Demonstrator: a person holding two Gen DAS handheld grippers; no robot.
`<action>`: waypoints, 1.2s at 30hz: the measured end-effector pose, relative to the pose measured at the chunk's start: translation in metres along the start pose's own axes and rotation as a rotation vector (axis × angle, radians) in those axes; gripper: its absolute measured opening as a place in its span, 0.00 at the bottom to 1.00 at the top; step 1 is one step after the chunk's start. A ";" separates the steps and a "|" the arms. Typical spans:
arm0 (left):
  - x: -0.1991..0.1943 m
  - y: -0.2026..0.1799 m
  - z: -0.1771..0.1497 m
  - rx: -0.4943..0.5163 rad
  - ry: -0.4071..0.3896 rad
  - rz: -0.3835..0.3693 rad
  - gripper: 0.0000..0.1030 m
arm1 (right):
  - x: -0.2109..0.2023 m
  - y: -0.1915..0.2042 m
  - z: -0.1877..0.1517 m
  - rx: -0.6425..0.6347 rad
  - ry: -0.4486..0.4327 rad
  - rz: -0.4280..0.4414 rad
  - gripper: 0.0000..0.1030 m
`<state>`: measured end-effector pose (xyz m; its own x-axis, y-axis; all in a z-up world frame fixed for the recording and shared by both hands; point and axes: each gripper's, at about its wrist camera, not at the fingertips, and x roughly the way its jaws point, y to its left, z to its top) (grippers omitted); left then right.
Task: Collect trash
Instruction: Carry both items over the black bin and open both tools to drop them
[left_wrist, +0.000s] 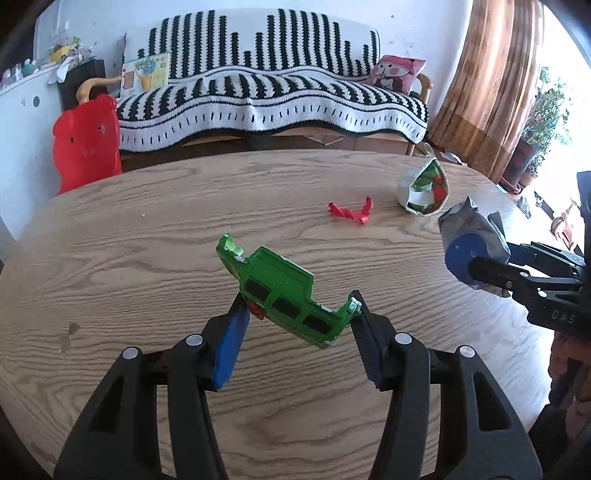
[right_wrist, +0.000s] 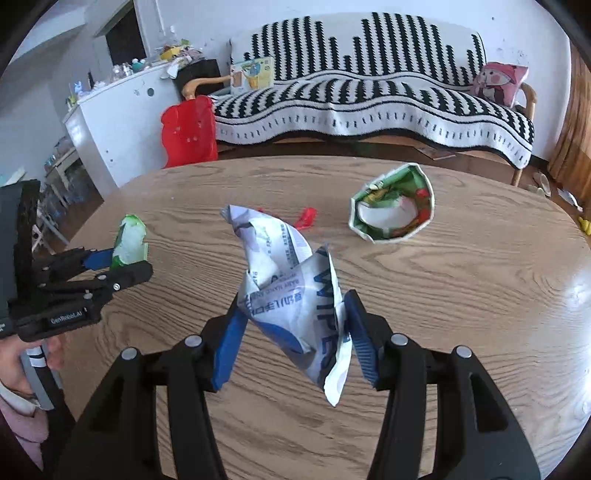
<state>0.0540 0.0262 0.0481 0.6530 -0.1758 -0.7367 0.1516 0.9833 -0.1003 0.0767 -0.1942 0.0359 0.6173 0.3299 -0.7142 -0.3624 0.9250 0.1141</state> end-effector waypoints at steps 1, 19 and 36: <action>0.004 0.000 0.001 0.006 0.007 0.001 0.52 | 0.000 -0.001 0.000 -0.010 0.000 -0.014 0.52; 0.010 0.008 0.004 0.030 0.017 -0.010 0.52 | 0.032 -0.006 0.001 -0.014 0.071 0.005 0.53; 0.008 0.011 0.004 0.021 0.012 -0.015 0.52 | 0.036 -0.003 -0.003 -0.027 0.091 -0.002 0.53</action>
<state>0.0632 0.0357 0.0438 0.6414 -0.1893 -0.7434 0.1767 0.9795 -0.0970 0.0973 -0.1855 0.0077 0.5522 0.3081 -0.7747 -0.3804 0.9200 0.0947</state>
